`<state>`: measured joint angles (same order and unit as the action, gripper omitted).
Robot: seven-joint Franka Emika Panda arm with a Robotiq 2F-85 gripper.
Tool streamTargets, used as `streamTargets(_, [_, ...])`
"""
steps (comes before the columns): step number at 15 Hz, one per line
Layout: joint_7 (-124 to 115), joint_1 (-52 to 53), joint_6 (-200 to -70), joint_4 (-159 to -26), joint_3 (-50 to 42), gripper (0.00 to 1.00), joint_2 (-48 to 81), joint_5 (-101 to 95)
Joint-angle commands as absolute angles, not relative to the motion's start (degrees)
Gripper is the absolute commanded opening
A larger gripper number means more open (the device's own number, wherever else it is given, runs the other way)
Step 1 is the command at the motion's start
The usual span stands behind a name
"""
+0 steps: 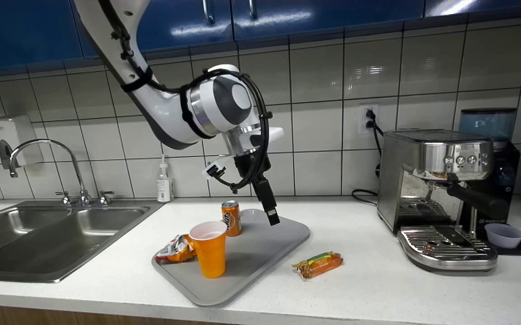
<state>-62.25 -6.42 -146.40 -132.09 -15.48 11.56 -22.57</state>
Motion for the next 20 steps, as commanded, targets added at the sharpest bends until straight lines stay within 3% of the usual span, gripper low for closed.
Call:
streamTargets(1, [-65.95, -5.15, -146.76, -131.63, -16.2, 1.0, 12.39, -23.29])
streamTargets(20, [-55.35, -7.32, -148.99, -123.87, -17.28, 1.0, 22.64, -15.19])
